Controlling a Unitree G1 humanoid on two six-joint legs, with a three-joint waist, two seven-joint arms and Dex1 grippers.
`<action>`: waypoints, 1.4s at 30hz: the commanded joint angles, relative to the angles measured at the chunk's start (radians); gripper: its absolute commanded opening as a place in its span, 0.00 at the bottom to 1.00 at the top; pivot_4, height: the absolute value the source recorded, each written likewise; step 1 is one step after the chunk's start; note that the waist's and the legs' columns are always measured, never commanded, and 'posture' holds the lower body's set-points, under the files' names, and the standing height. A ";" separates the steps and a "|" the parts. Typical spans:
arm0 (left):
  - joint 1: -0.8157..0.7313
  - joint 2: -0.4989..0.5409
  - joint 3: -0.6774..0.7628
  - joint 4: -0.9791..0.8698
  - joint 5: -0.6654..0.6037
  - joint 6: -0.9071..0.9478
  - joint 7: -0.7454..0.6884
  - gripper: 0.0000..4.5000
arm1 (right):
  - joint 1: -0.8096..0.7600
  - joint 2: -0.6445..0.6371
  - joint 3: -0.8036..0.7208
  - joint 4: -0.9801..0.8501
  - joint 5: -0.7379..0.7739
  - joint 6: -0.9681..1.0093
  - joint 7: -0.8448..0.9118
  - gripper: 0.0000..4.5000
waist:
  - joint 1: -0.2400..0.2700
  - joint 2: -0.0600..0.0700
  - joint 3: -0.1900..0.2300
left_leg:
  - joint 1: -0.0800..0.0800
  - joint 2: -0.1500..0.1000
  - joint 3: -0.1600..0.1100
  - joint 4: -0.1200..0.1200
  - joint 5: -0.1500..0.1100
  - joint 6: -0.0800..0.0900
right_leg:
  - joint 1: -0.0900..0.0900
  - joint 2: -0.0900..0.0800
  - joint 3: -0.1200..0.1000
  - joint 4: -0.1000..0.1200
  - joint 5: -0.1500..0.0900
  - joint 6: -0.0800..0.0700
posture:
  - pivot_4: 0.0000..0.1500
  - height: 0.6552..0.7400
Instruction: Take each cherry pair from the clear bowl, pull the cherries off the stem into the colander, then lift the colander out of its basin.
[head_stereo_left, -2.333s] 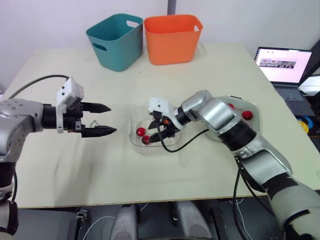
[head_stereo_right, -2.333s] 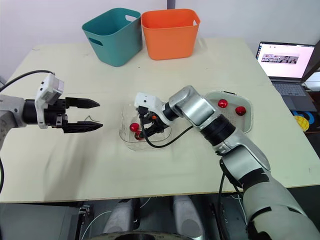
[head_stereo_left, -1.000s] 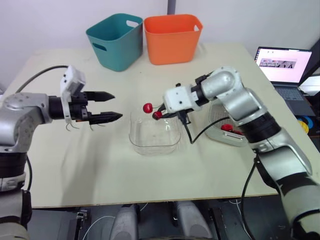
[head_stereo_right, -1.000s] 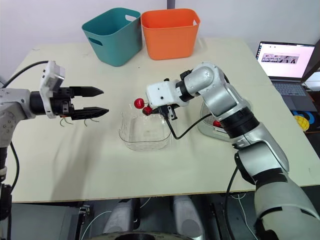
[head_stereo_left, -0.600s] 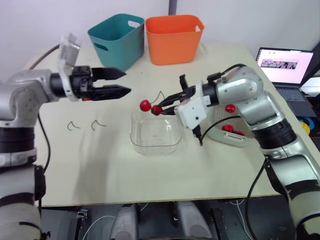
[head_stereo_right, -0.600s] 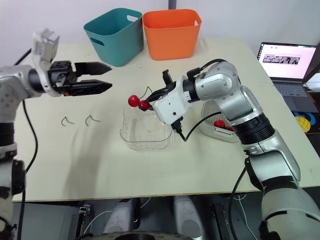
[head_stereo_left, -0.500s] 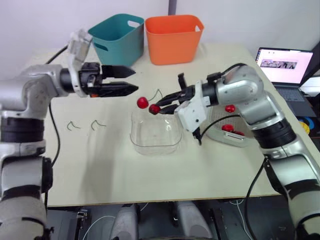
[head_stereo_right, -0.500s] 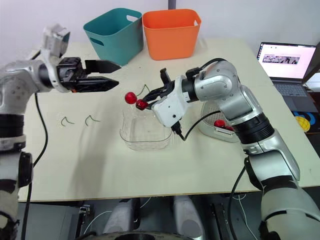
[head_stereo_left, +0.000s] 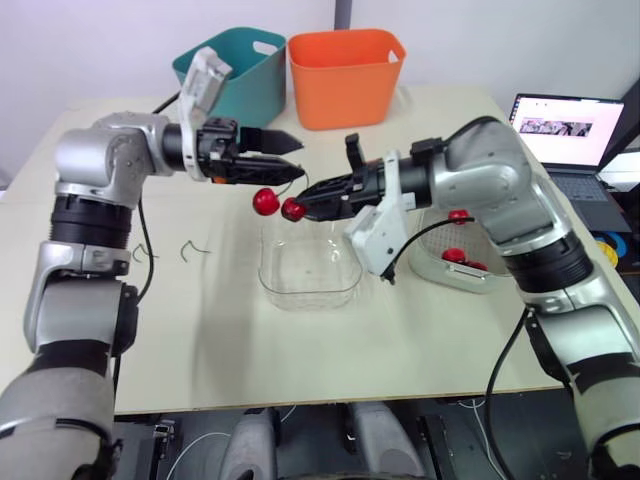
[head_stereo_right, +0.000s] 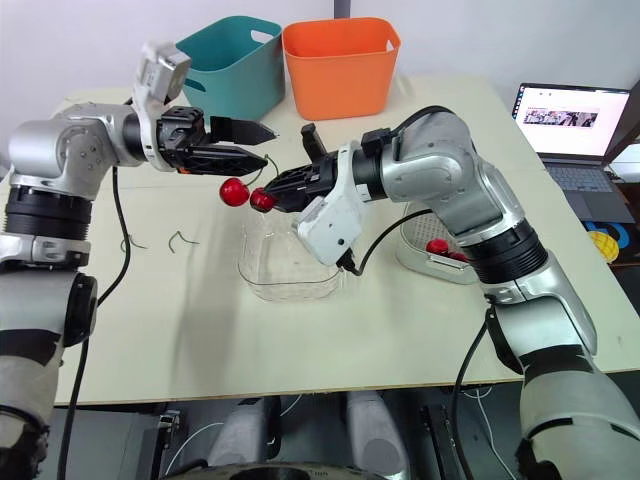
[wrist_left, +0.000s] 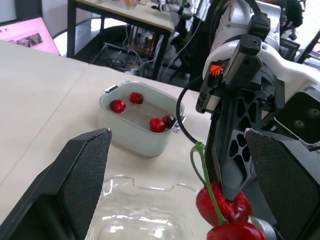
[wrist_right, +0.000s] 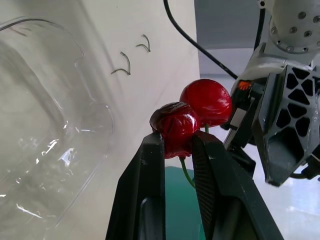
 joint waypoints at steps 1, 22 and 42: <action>-0.026 0.001 0.019 -0.004 0.012 -0.010 -0.011 1.00 | -0.034 0.005 -0.025 -0.044 0.002 -0.010 -0.020 0.12 | 0.000 0.000 0.000 | 0.000 0.000 0.000 0.000 0.000 0.000 | 0.000 0.000 0.000 0.000 0.000 0.000 | 1.00 1.00; 0.010 -0.012 0.058 -0.044 0.005 0.031 -0.009 0.00 | -0.043 0.009 -0.037 -0.032 -0.025 0.010 -0.055 0.19 | 0.000 0.000 0.000 | 0.000 0.000 0.000 0.000 0.000 0.000 | 0.000 0.000 0.000 0.000 0.000 0.000 | 1.00 1.00; 0.031 -0.028 0.190 -0.132 -0.025 -0.034 0.158 0.00 | 0.114 0.195 -0.566 -0.283 1.027 1.817 -0.390 0.99 | 0.003 0.000 0.000 | 0.001 0.000 -0.001 0.001 0.000 0.000 | 0.001 0.000 0.000 0.002 0.000 0.000 | 1.00 1.00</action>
